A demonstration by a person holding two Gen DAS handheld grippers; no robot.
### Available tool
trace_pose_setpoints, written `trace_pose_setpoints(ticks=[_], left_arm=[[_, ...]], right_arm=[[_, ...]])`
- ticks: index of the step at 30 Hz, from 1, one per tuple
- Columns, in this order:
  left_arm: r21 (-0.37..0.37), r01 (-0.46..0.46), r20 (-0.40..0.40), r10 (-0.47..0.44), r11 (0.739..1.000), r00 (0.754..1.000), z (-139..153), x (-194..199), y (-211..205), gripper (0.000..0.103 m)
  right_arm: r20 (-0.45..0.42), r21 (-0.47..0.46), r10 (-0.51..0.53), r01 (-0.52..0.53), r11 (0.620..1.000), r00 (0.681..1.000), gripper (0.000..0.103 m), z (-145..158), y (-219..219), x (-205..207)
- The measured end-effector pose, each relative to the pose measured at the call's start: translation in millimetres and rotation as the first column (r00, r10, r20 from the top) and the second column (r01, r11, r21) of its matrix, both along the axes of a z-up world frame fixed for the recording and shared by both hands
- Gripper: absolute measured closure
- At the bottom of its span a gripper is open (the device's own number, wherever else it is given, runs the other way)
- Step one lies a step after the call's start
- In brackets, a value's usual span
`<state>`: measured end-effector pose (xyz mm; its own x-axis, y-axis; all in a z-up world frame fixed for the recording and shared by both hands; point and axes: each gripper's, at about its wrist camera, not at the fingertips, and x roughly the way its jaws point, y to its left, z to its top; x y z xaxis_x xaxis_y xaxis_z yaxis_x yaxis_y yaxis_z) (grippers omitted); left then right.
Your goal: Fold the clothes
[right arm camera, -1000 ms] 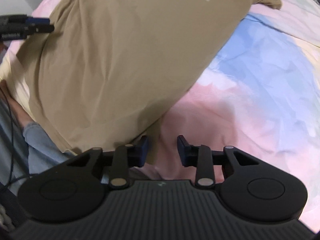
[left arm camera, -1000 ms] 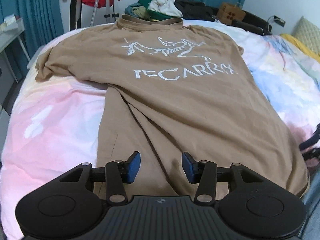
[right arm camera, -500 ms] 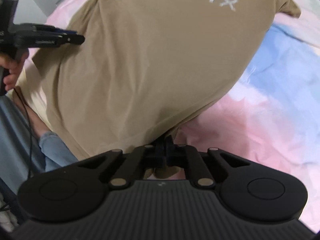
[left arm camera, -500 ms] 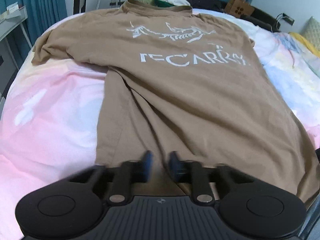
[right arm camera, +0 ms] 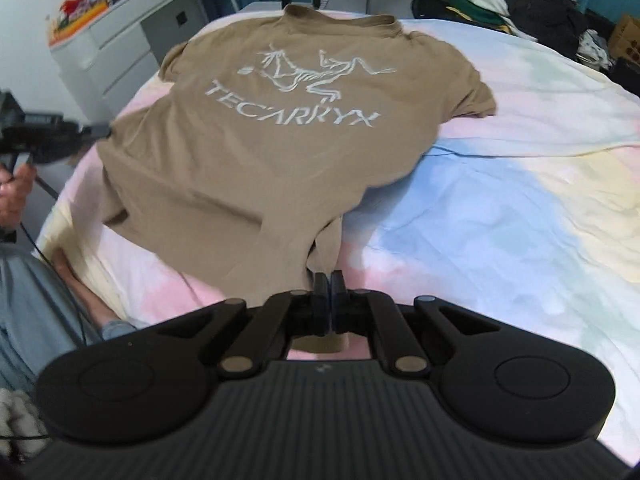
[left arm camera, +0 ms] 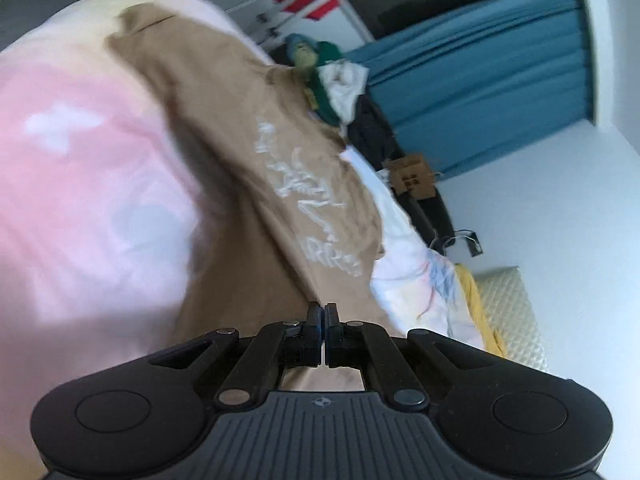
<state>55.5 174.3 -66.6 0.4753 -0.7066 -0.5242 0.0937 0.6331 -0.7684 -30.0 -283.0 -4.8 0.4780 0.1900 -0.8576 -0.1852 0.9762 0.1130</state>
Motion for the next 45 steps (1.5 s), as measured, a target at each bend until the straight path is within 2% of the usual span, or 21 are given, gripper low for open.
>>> trace_pose_setpoints(ticks=[3, 5, 9, 12, 13, 18, 19, 20, 22, 23, 25, 28, 30, 31, 32, 34, 35, 38, 41, 43, 45], left_arm=[[0.237, -0.022, -0.037, 0.032, 0.971, 0.999, -12.1, 0.3, 4.9, 0.102], [0.322, -0.018, -0.065, 0.041, 0.947, 0.997, -25.4, 4.2, 6.1, 0.102], [0.36, 0.017, -0.07, 0.009, 0.933, 0.997, -29.4, 9.4, 4.2, 0.098], [0.389, 0.045, -0.065, -0.022, 0.92, 0.998, -29.5, 3.7, -2.9, 0.072], [0.397, 0.061, -0.07, -0.036, 0.916, 0.997, -30.7, 2.1, -4.4, 0.057], [0.426, 0.126, -0.094, -0.095, 0.896, 0.991, -36.1, -5.5, -16.8, 0.045], [0.434, 0.143, -0.098, -0.112, 0.889, 0.989, -37.4, -6.8, -20.2, 0.044], [0.442, 0.16, -0.102, -0.128, 0.883, 0.987, -38.6, -8.2, -23.5, 0.044], [0.458, 0.194, -0.11, -0.161, 0.868, 0.981, -41.1, -10.8, -30.3, 0.043], [0.465, 0.211, -0.115, -0.177, 0.86, 0.977, -42.3, -12.2, -33.6, 0.045], [0.492, 0.235, -0.12, -0.203, 0.838, 0.972, -43.6, -15.3, -40.4, 0.05], [0.497, 0.26, -0.132, -0.224, 0.828, 0.966, -44.4, -16.6, -43.9, 0.083], [0.497, 0.28, -0.133, -0.246, 0.822, 0.96, -42.6, -17.0, -45.8, 0.09], [0.489, 0.293, -0.133, -0.261, 0.822, 0.956, -39.6, -17.5, -46.2, 0.092], [0.478, 0.307, -0.134, -0.278, 0.823, 0.951, -36.0, -17.9, -46.3, 0.093], [0.401, 0.313, -0.132, -0.283, 0.861, 0.95, -23.1, -21.2, -40.0, 0.093], [0.356, 0.299, -0.119, -0.274, 0.886, 0.954, -14.9, -22.9, -35.2, 0.093], [0.184, 0.251, -0.095, -0.237, 0.95, 0.967, 5.8, -26.1, -13.3, 0.093], [0.1, 0.219, -0.117, -0.207, 0.971, 0.971, 9.4, -29.5, 3.1, 0.093], [0.122, 0.227, -0.156, -0.207, 0.966, 0.966, -0.3, -32.5, 4.3, 0.093], [0.191, 0.25, -0.209, -0.209, 0.949, 0.955, -17.2, -34.5, 0.5, 0.093]], right_arm=[[-0.054, -0.018, -0.006, 0.005, 1.0, 0.999, 0.099, -17.4, -6.9, -3.5], [-0.097, 0.007, -0.025, 0.026, 1.0, 0.995, 0.099, -37.8, -12.0, -1.8], [-0.151, 0.05, -0.038, 0.046, 0.998, 0.988, 0.099, -66.9, -9.3, -0.9], [-0.154, 0.056, -0.042, 0.051, 0.997, 0.987, 0.098, -74.3, -6.9, -2.6], [-0.151, 0.064, -0.044, 0.054, 0.996, 0.988, 0.097, -74.2, -7.1, -2.5], [-0.113, 0.081, -0.05, 0.059, 0.995, 0.992, 0.093, -70.2, -3.4, 2.2], [-0.107, 0.081, -0.045, 0.053, 0.995, 0.993, 0.085, -71.2, -1.1, 3.8], [-0.103, 0.082, -0.04, 0.049, 0.995, 0.994, 0.07, -72.6, 1.3, 5.4], [-0.098, 0.082, -0.034, 0.042, 0.996, 0.995, 0.049, -76.9, 5.6, 8.5], [-0.098, 0.081, -0.034, 0.042, 0.996, 0.995, 0.047, -80.2, 7.5, 10.0], [-0.145, 0.042, -0.041, 0.047, 0.998, 0.989, 0.047, -91.3, 13.5, 17.4], [-0.226, 0.004, -0.056, 0.058, 0.998, 0.972, 0.047, -104.6, 17.5, 28.8], [-0.278, -0.008, -0.053, 0.053, 0.999, 0.959, 0.049, -110.8, 19.1, 35.1], [-0.291, -0.017, -0.04, 0.037, 0.999, 0.956, 0.07, -112.0, 22.0, 35.3], [-0.303, -0.016, -0.017, 0.012, 1.0, 0.953, 0.098, -111.7, 25.9, 33.8], [-0.313, 0.061, 0.023, -0.004, 0.998, 0.95, 0.098, -103.1, 27.7, 29.6], [-0.305, 0.155, 0.04, 0.008, 0.988, 0.951, 0.098, -94.7, 23.4, 28.9], [-0.206, 0.392, 0.015, 0.068, 0.917, 0.978, 0.098, -53.4, 0.2, 21.4], [-0.169, 0.475, -0.014, 0.094, 0.875, 0.986, 0.098, -33.1, -13.5, 7.8], [-0.2, 0.468, -0.037, 0.129, 0.874, 0.979, 0.098, -39.6, -17.6, 1.1], [-0.253, 0.427, -0.057, 0.164, 0.889, 0.966, 0.098, -56.7, -17.5, -2.7]])
